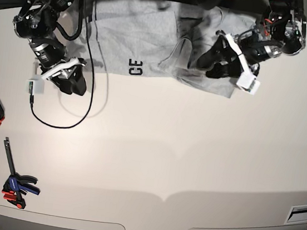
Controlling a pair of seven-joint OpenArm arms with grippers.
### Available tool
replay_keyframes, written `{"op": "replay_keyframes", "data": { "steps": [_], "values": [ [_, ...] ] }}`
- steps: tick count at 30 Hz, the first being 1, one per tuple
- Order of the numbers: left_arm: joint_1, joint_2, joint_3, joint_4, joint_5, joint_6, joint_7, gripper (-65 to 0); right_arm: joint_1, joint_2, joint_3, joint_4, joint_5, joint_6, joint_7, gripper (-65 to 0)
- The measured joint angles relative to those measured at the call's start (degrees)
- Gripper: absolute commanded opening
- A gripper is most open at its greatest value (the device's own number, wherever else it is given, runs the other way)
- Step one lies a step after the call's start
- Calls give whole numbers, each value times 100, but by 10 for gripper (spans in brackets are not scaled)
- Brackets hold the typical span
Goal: Fold the T-shirt properly
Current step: 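Lower the folded flap with the left gripper and release it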
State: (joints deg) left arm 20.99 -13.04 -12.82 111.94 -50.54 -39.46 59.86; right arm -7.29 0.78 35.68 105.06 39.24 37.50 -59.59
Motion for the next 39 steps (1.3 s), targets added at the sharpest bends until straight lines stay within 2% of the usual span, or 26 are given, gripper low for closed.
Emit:
{"op": "replay_keyframes", "data": {
  "steps": [4,8,11,13,19,24,25,26,31,33,35,39],
  "values": [
    [210,-409,0,2,107,-2,22,-450,0,0,0,0,15,0,-4,-414],
    [612,-887,-7,315,-85,-2,17,-450,0,-2,0,0,15,0,-2,-414],
    [1093,-1003,0,767,-50,-2,44,-450,0,-2,0,0,13,0,-2,-414],
    [1388,-1025,7,1095,-17,-7,24,-451,-2,-2,0,0,15,0,-2,-414],
    [1871,-1051,4,1211,848,-20,98,-451,0,-4,0,0,98,0,-2,-414],
    [2094,-1029,4,1005,1025,-17,-203,-461,0,0,0,0,192,0,-2,-414],
    [2094,-1012,4,988,1032,90,-232,-461,0,0,0,0,192,0,-2,-414],
    [2087,-960,2,984,1032,199,-291,-461,0,0,0,0,188,0,-2,-414],
    [2074,-612,2,986,1307,192,-420,-461,0,-11,-4,0,302,2,-22,-414],
    [2074,-601,13,986,1298,195,-439,-461,0,-9,-4,0,302,0,-22,-414],
    [2074,-603,42,986,1316,345,-439,-461,0,-9,-4,0,302,0,-20,-414],
    [2074,-557,195,986,1316,348,-461,-461,0,-11,-4,0,319,0,-20,-414]
  ]
}}
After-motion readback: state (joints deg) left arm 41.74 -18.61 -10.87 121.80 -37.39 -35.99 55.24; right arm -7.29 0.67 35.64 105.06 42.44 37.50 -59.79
